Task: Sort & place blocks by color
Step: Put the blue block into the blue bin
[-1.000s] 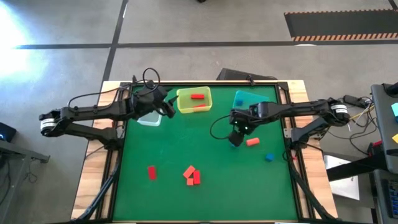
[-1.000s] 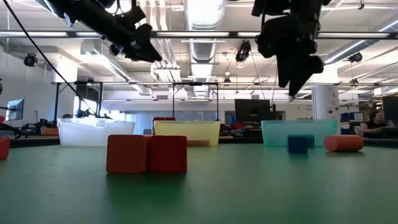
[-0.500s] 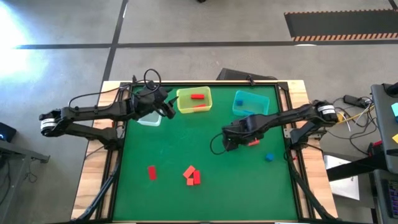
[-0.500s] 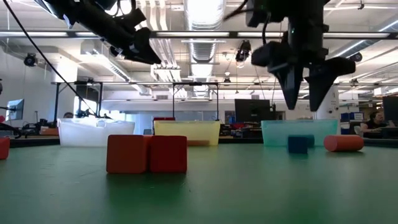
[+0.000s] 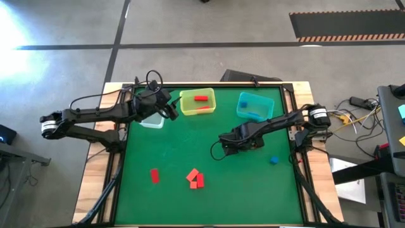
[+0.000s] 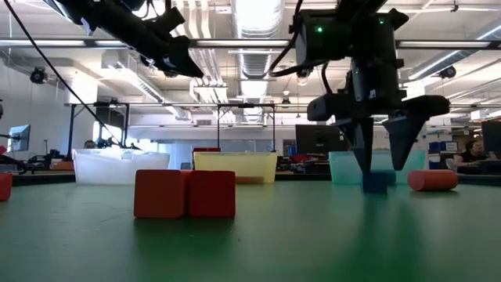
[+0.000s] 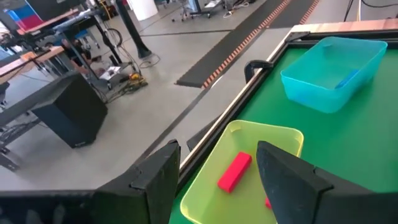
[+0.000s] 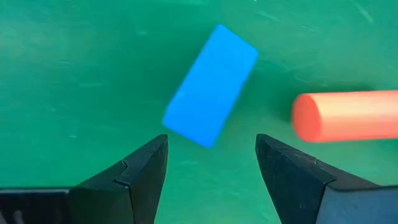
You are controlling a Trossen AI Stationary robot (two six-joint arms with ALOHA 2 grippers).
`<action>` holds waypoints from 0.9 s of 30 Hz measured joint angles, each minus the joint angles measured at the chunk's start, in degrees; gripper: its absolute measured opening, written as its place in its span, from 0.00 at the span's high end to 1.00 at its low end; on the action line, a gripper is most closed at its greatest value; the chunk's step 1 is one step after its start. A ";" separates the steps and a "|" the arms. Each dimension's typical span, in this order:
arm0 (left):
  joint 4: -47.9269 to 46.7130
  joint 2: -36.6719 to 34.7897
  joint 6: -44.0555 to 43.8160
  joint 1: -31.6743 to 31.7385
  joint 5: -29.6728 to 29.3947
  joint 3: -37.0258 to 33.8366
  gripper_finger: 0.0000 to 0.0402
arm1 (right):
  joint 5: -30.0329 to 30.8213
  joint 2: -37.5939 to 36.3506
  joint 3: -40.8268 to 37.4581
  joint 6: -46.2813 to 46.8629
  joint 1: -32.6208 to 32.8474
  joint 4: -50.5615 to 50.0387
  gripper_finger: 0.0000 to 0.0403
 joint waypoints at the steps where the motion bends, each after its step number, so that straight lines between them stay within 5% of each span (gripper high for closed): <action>1: 0.46 0.00 0.32 0.00 0.00 0.03 0.51 | 0.32 0.11 0.00 -0.02 -0.02 0.62 0.42; 20: 3.72 0.44 1.33 0.07 -0.04 -0.12 0.51 | 3.88 2.81 -2.43 2.25 -0.24 4.98 0.43; 27: 3.72 0.44 1.28 0.07 -0.04 -0.12 0.51 | 3.87 2.59 -3.52 0.94 -0.24 8.20 0.59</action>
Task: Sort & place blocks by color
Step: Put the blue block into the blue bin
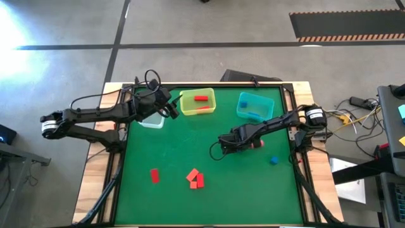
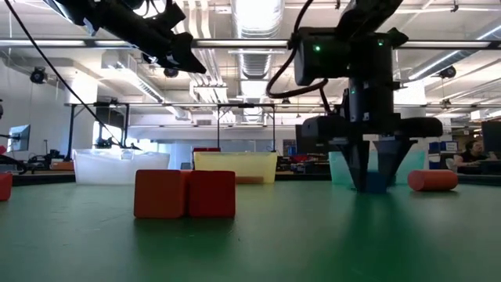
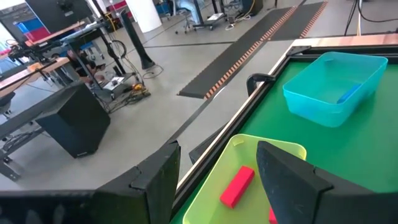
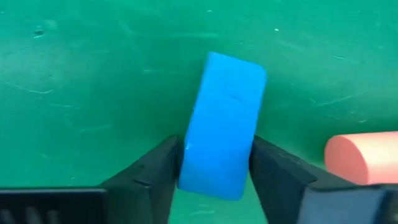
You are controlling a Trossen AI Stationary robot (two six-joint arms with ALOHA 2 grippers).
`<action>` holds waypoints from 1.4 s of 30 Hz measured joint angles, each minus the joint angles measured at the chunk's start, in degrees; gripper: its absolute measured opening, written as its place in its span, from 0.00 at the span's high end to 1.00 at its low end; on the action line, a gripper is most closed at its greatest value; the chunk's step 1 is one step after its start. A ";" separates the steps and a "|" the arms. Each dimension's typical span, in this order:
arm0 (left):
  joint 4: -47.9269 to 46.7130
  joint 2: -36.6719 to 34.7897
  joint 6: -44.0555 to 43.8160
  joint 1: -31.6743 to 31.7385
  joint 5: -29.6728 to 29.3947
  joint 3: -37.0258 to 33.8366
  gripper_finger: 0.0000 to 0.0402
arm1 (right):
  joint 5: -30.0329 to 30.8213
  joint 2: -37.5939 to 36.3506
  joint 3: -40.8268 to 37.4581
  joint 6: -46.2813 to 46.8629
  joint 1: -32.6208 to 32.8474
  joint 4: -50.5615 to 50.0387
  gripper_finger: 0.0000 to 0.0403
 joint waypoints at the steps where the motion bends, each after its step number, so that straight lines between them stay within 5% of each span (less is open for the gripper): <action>1: 0.00 0.00 0.00 0.00 0.00 0.00 0.51 | 0.02 0.00 0.02 -0.64 -0.02 0.32 0.63; 3: 0.04 0.00 -0.01 0.00 0.00 0.00 0.51 | 0.04 -0.03 0.02 -2.21 -0.04 0.97 0.70; 20: 1.54 0.00 -0.17 0.00 0.00 -0.02 0.51 | 4.49 -6.35 7.34 -28.24 -4.09 0.65 0.70; 33: 1.64 0.04 -0.37 0.00 0.00 -0.04 0.51 | 15.03 -20.28 5.86 -50.89 -19.46 0.77 0.70; 42: 1.63 1.16 -0.42 0.20 -0.17 -0.04 0.51 | 13.32 -20.91 -2.13 -50.75 -34.88 0.15 0.70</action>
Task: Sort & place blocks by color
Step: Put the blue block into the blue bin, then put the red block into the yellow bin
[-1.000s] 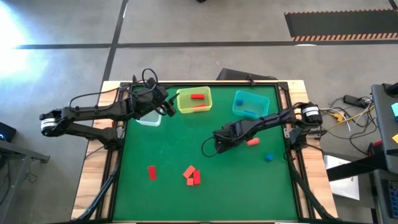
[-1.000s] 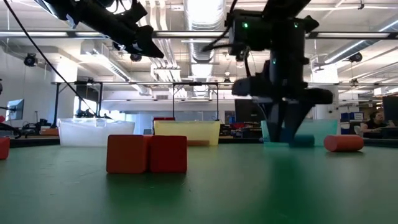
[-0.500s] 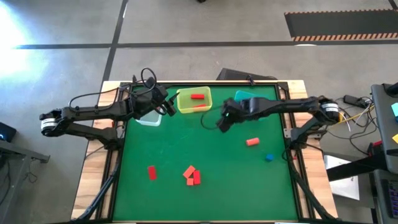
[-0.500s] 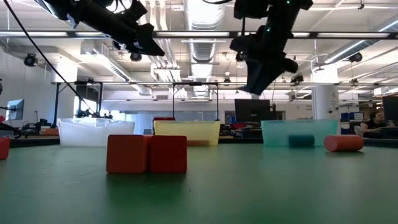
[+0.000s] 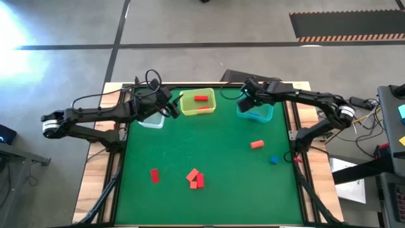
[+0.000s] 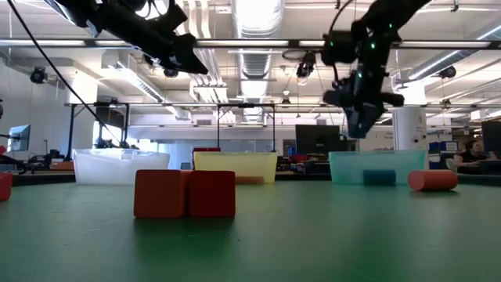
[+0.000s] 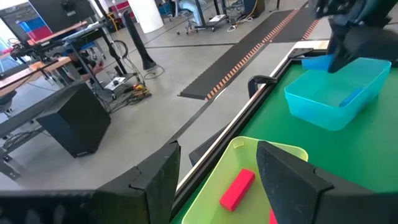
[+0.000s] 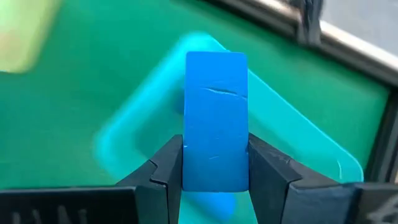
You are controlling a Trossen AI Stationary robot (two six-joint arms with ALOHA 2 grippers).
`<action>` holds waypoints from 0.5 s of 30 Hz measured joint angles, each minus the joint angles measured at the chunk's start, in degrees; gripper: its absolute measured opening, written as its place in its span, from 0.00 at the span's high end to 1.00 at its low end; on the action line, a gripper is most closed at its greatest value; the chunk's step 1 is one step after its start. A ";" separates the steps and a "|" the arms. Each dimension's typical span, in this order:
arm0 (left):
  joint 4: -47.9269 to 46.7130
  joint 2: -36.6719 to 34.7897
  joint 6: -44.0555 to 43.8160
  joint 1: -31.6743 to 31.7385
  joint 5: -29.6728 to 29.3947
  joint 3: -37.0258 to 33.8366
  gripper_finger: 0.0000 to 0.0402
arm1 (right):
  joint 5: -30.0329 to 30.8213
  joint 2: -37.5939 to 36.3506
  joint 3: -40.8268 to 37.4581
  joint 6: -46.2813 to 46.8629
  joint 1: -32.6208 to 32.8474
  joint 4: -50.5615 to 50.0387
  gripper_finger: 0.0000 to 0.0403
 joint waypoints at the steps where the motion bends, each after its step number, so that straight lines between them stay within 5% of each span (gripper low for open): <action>1: 0.00 0.08 -0.02 0.00 0.00 0.00 0.51 | -0.24 0.31 -0.81 0.01 -0.89 0.04 0.70; 15: 0.01 0.79 -2.62 -0.07 0.02 0.00 0.51 | 0.21 0.93 -1.98 -0.77 -2.41 2.28 0.32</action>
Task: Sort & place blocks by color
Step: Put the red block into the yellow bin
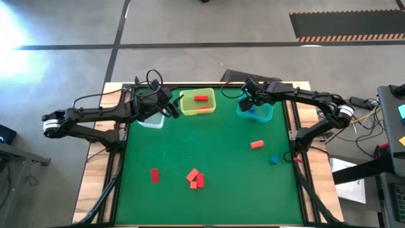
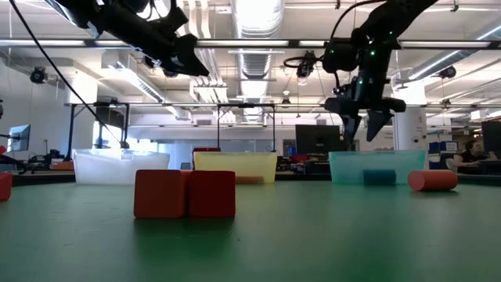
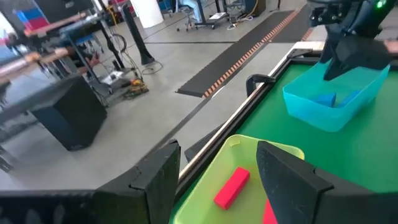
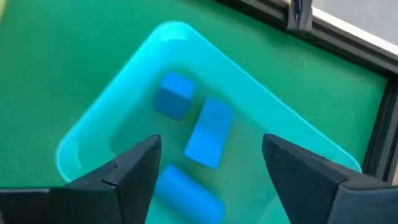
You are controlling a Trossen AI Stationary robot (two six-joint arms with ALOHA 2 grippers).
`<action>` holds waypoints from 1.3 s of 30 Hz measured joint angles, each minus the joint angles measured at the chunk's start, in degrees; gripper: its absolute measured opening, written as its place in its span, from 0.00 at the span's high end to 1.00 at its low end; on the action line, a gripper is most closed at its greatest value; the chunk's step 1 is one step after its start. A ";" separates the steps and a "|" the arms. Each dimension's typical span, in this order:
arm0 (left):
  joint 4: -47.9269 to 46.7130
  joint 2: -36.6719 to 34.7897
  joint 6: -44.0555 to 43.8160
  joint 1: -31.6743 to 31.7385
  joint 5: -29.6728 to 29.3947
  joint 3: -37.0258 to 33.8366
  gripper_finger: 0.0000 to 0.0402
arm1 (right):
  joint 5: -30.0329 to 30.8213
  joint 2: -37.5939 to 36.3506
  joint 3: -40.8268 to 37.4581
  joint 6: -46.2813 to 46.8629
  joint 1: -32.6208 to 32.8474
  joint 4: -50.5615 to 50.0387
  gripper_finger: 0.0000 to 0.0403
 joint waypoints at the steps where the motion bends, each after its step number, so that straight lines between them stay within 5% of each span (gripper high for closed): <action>1: -0.07 0.00 -1.15 -0.05 0.06 0.00 0.51 | 0.06 0.00 0.08 -0.30 0.16 0.89 0.30; 19: -4.19 -0.04 -22.43 -13.02 3.58 0.00 0.51 | -0.04 -0.38 -0.11 -16.44 12.43 31.15 0.32; 29: -37.05 1.92 -61.60 -18.91 4.25 4.15 0.51 | -0.06 -0.39 -0.18 -23.04 13.88 37.26 0.32; 39: -56.98 14.88 -81.86 -27.52 24.18 12.91 0.51 | -0.09 -0.39 -0.17 -24.37 13.86 38.25 0.32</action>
